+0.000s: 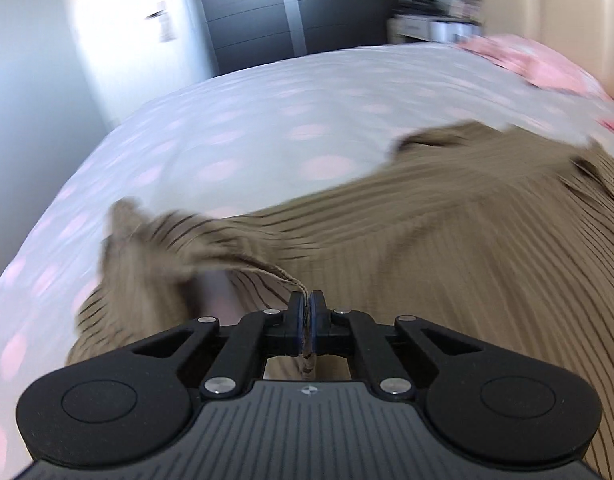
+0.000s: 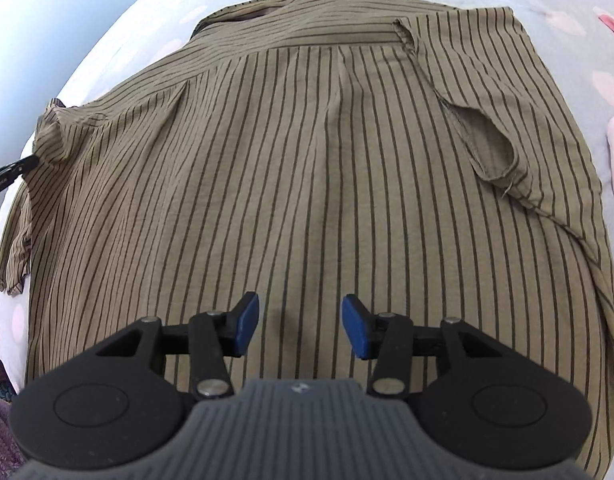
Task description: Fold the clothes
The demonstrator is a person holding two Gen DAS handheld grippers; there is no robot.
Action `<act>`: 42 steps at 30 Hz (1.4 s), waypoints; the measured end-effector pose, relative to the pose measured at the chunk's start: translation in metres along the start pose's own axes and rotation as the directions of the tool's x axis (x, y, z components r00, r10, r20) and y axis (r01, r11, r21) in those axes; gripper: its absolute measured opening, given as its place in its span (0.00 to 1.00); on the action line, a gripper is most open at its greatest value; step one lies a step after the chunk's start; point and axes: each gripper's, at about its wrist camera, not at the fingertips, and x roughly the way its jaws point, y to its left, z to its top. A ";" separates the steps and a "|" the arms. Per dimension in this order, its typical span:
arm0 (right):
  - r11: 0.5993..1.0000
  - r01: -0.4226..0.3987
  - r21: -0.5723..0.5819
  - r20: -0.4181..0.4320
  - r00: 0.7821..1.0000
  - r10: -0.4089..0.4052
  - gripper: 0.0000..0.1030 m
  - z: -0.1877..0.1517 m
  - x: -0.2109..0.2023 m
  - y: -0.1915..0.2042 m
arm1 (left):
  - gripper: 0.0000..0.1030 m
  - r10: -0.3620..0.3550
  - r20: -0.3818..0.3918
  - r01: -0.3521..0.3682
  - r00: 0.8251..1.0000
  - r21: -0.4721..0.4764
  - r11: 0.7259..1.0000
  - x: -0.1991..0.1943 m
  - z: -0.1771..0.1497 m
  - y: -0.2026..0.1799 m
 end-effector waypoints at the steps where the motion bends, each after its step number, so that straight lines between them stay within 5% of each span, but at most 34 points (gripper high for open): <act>1: 1.000 0.000 0.003 -0.003 1.000 0.000 0.49 0.000 0.000 -0.001 | 0.02 -0.025 -0.001 0.025 1.000 0.037 0.999 0.002 0.000 -0.010; 9: 1.000 -0.005 0.014 -0.008 1.000 0.005 0.50 -0.003 0.001 -0.001 | 0.04 -0.120 -0.124 0.142 0.985 0.185 0.972 0.032 -0.022 -0.061; 16: 1.000 0.006 -0.003 -0.009 1.000 -0.006 0.54 0.000 0.002 0.002 | 0.42 -0.154 -0.174 0.166 0.973 0.056 0.985 0.029 -0.025 -0.040; 20: 0.999 0.028 -0.026 0.001 1.000 -0.028 0.54 -0.001 -0.001 0.005 | 0.45 -0.152 -0.116 0.153 0.982 -0.001 0.988 0.010 -0.014 -0.015; 23: 0.999 0.026 -0.026 -0.001 1.000 -0.026 0.54 -0.003 -0.001 0.005 | 0.45 -0.045 -0.092 0.040 0.995 -0.048 0.998 0.011 -0.005 0.011; 27: 0.999 0.017 -0.027 -0.013 1.000 -0.017 0.55 -0.001 0.004 0.007 | 0.45 0.087 -0.109 -0.096 0.990 -0.086 0.992 0.034 -0.001 0.039; 34: 0.999 0.045 0.000 -0.027 0.999 -0.045 0.55 0.000 0.012 0.002 | 0.41 0.199 -0.167 -0.198 0.966 0.022 0.980 0.085 -0.009 0.047; 39: 0.999 0.042 0.002 -0.039 0.998 -0.042 0.55 0.002 0.017 0.001 | 0.33 0.248 -0.142 -0.233 0.958 0.111 0.966 0.100 -0.015 0.041; 42: 0.999 0.039 -0.001 -0.046 0.998 -0.039 0.56 0.003 0.020 0.000 | 0.12 0.240 -0.129 -0.229 0.962 0.096 0.969 0.100 -0.012 0.044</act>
